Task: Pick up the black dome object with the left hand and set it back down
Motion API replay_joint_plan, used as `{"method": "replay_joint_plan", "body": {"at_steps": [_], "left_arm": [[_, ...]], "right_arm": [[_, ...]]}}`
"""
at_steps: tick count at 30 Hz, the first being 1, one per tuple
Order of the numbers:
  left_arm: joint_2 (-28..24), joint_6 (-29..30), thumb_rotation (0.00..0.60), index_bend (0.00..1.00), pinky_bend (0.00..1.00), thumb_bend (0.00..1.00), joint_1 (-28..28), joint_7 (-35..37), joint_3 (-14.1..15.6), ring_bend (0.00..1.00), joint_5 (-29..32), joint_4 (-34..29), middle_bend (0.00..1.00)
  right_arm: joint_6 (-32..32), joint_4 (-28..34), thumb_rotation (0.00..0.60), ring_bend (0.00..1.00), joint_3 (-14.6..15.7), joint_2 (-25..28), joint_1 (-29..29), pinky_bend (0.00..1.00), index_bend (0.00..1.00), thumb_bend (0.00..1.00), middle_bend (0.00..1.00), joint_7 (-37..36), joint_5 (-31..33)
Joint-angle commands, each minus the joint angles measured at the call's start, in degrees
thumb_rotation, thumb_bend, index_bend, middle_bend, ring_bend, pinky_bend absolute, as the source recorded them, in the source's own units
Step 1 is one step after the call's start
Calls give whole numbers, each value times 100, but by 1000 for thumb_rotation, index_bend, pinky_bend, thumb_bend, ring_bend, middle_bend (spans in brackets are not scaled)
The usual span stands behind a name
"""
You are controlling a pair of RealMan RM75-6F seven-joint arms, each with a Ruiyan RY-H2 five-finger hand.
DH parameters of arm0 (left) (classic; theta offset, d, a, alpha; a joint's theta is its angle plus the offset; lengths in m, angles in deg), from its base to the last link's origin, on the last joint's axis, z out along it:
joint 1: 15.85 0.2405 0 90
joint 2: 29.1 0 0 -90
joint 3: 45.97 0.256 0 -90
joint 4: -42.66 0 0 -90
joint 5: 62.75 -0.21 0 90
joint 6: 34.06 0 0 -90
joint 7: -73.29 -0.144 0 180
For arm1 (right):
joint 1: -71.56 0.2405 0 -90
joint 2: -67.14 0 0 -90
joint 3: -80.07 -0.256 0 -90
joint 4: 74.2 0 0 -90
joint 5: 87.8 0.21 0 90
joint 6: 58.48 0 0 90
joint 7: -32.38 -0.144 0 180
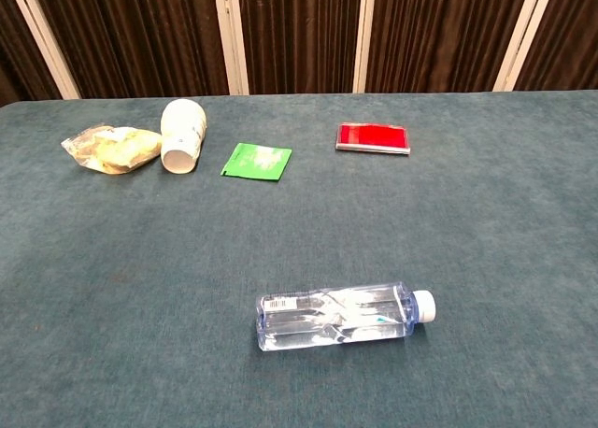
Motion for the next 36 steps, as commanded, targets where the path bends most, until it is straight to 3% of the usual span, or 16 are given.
{"method": "replay_joint_plan", "body": {"at_steps": [1,6,9,11,14,19,23,28,32,36], "left_arm": [[522,-688,600,257,0,507,-1,842,612,0,358,1817,462],[1255,-1309,600,257,0,507,-359,1229,735,0,399,2952,452],[1462,-1285,600,257,0,507,-523,1284,639,0,137,2931,457],[1455,-1110,600,257,0,507,-564,1209,536,0,-39,2673,462],[1213,-699,600,257,0,506,-586,952,271,0,-400,1807,469],[397,-7,600,257,0,506,-335,616,-243,0,-738,271,481],[-245,356,600,257,0,506,107,605,-212,0,-895,-234,482],[-288,37,600,258,0,507,283,1023,313,0,-655,587,481],[319,-622,600,259,0,507,21,1433,668,0,-346,1874,475],[911,-913,600,258,0,507,-210,1683,781,0,-352,2727,471]], "right_arm": [[-20,-3,600,68,3,16,-10,36,68,289,24,-24,-12],[12,-52,600,68,-1,-16,0,36,68,289,24,-16,24],[27,-75,600,68,-4,-30,7,36,68,289,24,5,37],[23,-79,600,68,-1,-33,4,36,68,289,24,11,34],[4,-84,600,68,11,-40,-7,36,67,289,24,16,18],[-10,-112,600,68,31,-102,0,36,68,289,24,47,-40],[-31,-118,600,68,42,-115,-7,36,68,289,24,30,-70],[-55,-112,600,68,72,-116,-27,36,68,289,24,2,-108],[-36,-91,600,68,65,-106,-20,36,68,289,24,36,-89],[28,-106,600,68,34,-119,12,36,68,289,24,79,-19]]}}
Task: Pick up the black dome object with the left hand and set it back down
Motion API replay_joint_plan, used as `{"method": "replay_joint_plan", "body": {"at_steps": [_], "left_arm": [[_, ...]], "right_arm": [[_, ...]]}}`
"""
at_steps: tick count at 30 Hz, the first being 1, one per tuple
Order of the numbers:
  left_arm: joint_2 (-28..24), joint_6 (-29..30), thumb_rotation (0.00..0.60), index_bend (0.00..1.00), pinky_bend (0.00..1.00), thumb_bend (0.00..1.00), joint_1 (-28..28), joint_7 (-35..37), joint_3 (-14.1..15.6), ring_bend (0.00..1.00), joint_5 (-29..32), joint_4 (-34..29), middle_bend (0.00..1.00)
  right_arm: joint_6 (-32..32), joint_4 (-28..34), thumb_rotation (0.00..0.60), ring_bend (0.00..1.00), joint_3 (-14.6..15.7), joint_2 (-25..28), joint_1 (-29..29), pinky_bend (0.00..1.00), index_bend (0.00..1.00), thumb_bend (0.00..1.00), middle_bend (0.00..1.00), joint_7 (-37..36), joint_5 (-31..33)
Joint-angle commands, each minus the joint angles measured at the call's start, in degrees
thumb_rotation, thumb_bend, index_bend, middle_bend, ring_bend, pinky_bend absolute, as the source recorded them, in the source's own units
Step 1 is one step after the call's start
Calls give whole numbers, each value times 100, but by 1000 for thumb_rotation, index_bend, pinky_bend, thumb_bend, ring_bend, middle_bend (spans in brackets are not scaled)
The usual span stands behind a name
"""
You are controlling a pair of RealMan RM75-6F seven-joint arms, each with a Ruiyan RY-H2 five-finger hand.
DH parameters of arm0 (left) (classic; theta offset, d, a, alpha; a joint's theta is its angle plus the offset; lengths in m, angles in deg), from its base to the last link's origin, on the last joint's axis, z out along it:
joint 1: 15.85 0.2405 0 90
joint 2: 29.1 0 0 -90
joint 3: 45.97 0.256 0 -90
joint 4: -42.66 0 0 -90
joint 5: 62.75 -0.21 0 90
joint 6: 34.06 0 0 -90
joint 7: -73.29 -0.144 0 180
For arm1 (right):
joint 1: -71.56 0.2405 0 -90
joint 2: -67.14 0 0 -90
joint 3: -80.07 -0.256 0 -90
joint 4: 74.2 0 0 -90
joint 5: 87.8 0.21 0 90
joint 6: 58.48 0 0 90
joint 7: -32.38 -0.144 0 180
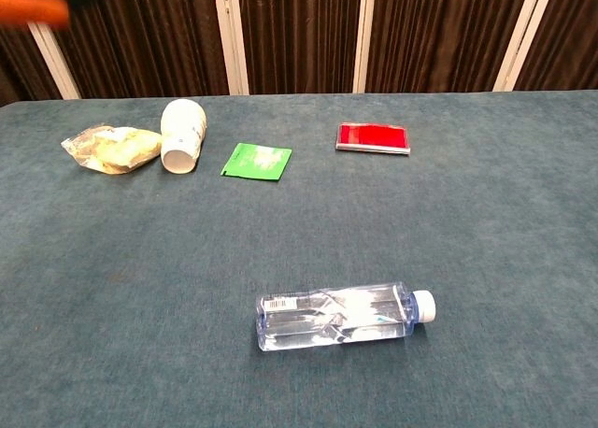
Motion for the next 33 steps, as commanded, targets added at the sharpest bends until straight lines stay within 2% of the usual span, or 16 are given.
{"method": "replay_joint_plan", "body": {"at_steps": [1,12,16,33], "left_arm": [[907,-596,600,258,0,506,-276,524,383,0,114,1544,469],[1963,-491,600,258,0,506,-448,677,622,0,-169,2934,462],[2392,-560,600,258,0,506,-471,949,763,0,-226,3620,457],[3234,-707,600,258,0,506,-584,1383,1026,0,-467,5058,414]], "right_arm": [[51,-9,600,68,-33,-6,31,36,68,289,24,22,56],[94,-2,600,68,-29,20,56,36,68,289,24,-30,48],[134,-15,600,68,-20,-3,73,36,68,289,24,-40,54],[147,-84,600,68,-2,-36,86,36,68,289,24,-143,26]]}}
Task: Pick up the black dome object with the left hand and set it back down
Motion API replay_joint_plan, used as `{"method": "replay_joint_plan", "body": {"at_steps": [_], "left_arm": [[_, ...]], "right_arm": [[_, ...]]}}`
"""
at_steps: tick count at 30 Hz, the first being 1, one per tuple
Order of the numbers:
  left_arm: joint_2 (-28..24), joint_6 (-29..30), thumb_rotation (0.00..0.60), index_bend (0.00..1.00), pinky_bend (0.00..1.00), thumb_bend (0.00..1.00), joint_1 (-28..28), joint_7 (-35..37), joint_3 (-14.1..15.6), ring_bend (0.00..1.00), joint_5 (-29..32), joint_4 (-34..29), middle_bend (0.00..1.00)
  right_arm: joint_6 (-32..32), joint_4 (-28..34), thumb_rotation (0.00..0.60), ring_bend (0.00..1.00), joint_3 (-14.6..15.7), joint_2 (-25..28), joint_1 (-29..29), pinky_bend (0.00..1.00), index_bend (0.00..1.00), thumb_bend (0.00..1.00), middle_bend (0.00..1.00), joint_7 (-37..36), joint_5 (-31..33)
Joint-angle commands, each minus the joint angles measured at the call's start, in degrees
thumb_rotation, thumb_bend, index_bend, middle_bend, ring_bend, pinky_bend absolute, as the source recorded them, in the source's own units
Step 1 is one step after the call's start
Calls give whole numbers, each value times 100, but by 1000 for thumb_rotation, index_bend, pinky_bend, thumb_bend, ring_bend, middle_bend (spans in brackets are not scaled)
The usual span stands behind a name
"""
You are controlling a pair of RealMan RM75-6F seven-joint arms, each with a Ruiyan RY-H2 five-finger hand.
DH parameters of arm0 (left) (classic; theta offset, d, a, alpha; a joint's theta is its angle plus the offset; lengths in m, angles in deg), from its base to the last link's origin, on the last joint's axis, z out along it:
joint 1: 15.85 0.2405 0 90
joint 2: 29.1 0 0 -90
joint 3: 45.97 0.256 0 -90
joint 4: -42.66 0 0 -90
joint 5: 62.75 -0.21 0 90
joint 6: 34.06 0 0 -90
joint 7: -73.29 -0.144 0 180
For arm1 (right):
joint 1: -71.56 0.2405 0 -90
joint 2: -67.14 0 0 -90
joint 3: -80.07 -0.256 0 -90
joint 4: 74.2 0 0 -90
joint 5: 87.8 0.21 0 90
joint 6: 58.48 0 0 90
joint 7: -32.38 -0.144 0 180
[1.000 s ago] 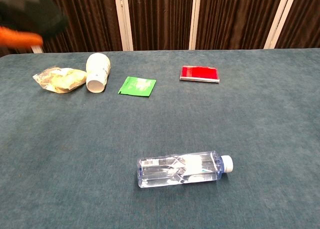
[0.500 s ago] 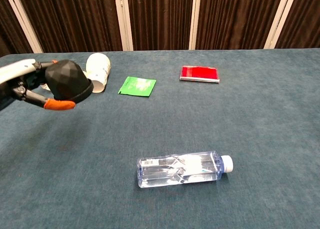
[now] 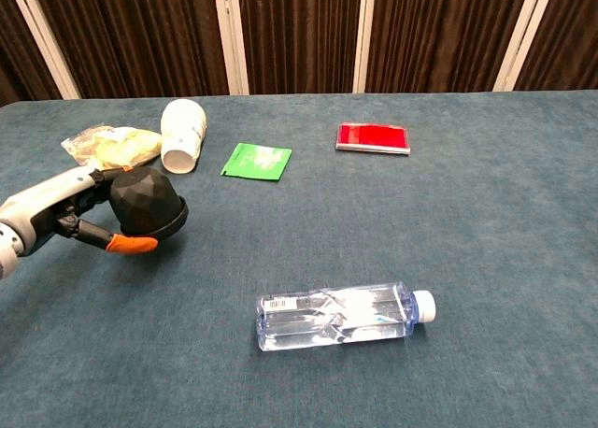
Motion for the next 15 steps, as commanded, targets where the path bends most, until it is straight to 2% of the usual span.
{"method": "replay_joint_plan", "body": {"at_steps": [1,10,13,15], "left_arm": [[146,-6,600,258,0,506,-33,-14,48,0,-59,222,410],[341,-78,600,254,0,505,-85,-74,109,0,-102,521,349],[319,-113,600,252,0,485,-99,-184,131,0,-106,502,282],[272,-178,600,249,0,465,-118,-237,152,0,-104,447,196]], "right_arm": [[14,-5,600,68,5,-8,7,36,68,289,24,-9,-2],[67,-14,600,68,40,-28,19,36,68,289,24,-42,-10],[91,-14,600,68,58,-41,21,36,68,288,24,-54,-8],[97,-2,600,68,67,-42,18,36,68,289,24,-49,-8]]}}
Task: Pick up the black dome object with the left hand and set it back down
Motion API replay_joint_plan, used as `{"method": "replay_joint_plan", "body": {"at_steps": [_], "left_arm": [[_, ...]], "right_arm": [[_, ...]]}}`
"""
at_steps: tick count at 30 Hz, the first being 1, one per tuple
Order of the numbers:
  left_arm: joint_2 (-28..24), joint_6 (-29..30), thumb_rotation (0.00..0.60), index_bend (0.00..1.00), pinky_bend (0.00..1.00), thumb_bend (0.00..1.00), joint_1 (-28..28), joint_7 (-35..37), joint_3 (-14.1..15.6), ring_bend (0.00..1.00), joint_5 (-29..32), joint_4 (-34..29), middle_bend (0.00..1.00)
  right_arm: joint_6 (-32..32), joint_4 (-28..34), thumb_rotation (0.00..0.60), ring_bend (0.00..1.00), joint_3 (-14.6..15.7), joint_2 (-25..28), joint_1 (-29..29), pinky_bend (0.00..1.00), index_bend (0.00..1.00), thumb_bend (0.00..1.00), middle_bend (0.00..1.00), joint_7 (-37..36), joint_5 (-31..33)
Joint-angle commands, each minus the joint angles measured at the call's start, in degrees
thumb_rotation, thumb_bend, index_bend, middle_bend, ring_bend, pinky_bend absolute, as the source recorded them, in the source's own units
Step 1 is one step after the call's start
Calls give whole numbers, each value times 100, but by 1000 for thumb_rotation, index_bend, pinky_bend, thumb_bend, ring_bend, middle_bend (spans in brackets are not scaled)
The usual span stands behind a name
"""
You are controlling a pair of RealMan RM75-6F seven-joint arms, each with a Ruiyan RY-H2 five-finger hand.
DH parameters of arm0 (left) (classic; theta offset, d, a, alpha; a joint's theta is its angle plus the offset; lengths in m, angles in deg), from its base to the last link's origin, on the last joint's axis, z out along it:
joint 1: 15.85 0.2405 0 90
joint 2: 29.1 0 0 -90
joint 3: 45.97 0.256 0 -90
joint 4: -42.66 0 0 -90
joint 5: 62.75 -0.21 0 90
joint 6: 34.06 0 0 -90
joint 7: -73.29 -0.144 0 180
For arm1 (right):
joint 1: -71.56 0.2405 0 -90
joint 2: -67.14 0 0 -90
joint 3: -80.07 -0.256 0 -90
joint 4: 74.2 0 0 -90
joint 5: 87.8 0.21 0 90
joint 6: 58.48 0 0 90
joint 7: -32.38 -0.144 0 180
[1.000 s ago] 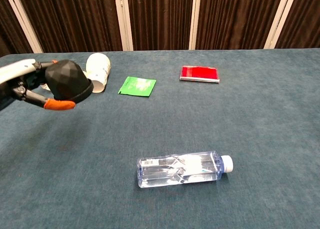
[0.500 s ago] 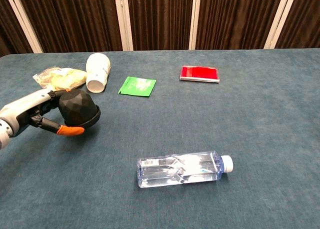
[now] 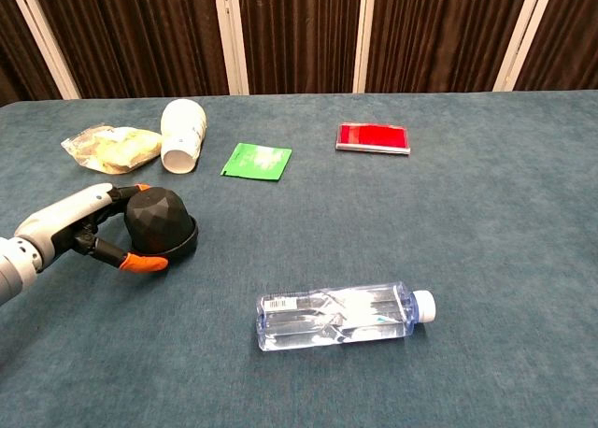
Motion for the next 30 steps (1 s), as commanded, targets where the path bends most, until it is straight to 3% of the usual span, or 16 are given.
{"method": "replay_joint_plan", "body": {"at_steps": [1,3,8,30], "left_arm": [[-79,-101,600,246,0,456,-30,-77,39,0,-1,-90,161],[-155,-160,600,233,0,430,-47,-136,66,0,-10,-188,82],[-291,-257,600,207,0,404,-66,-224,87,0,14,-383,3],[-760,172,600,174,0,390,59,-166,-38,0,-64,-1042,17]], "right_arm": [[-1,14,600,68,11,-1,-5,36,68,289,24,9,-5],[-26,28,600,68,19,-4,-18,36,68,289,24,28,-19],[-70,64,600,68,51,-7,-53,36,68,289,24,44,-45],[-25,40,600,68,10,5,-1,36,68,289,24,1,-18]]}}
